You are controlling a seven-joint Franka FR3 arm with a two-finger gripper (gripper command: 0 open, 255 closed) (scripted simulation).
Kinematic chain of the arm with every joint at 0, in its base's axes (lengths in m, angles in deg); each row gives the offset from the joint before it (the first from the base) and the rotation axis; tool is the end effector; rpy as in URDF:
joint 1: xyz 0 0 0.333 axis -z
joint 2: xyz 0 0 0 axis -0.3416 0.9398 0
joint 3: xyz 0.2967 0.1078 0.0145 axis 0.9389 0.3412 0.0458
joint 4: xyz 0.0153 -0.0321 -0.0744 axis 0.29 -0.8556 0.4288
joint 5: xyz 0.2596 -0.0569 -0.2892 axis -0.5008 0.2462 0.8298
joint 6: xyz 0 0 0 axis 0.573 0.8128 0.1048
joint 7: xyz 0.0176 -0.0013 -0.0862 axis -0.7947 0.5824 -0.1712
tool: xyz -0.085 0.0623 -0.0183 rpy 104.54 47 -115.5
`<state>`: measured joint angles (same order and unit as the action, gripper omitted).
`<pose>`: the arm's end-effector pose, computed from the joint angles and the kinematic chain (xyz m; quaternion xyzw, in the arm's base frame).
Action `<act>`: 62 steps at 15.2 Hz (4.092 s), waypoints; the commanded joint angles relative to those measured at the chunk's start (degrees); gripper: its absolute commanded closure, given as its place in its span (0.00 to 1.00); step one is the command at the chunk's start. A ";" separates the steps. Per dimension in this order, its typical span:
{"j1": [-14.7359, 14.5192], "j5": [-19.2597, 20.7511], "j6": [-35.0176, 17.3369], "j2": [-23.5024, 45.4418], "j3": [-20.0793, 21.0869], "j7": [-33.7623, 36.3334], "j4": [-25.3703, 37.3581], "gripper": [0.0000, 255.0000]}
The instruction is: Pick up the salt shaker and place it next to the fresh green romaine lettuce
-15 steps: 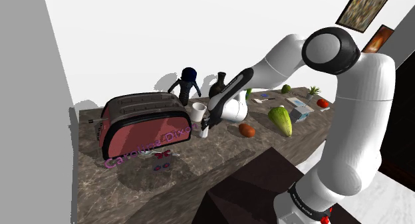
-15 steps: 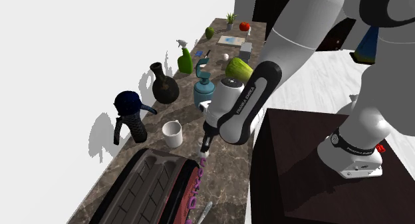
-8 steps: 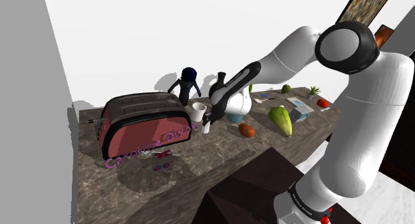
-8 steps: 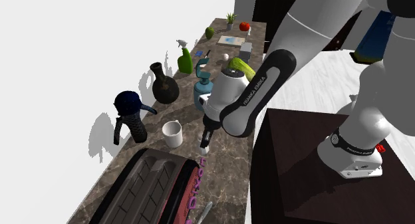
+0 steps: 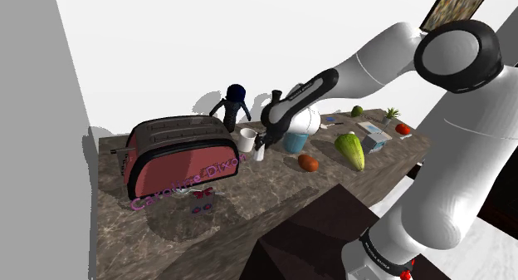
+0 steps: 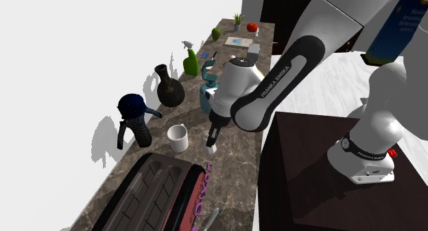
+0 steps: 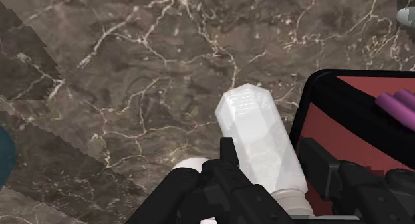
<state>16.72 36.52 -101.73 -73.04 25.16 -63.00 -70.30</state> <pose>0.5059 -0.0002 0.2236 -0.9894 0.0482 -0.1250 0.0553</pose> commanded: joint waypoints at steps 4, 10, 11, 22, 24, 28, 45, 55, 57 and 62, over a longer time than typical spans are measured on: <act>-1.53 3.52 3.55 -3.93 -2.30 3.15 -0.41 1.00; -2.43 7.60 7.86 -8.39 -3.96 6.71 -0.45 1.00; -2.50 8.22 8.59 -9.11 -4.14 7.24 -0.40 1.00; -2.41 13.47 17.00 -16.17 -4.95 11.83 1.17 1.00; -1.79 13.15 17.22 -17.35 -5.63 10.28 0.06 1.00; 0.61 11.99 17.59 -21.11 -8.77 3.76 -3.98 1.00; 11.69 13.08 23.82 -28.50 -26.55 -23.44 -8.85 1.00; 16.27 10.65 29.84 -23.63 -38.36 -41.15 -1.79 1.00; 16.95 9.19 31.34 -21.62 -40.65 -45.07 0.47 1.00; 16.98 3.74 30.33 -16.62 -42.95 -51.85 1.81 1.00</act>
<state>33.77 41.45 -70.79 -90.58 -17.55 -113.59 -68.34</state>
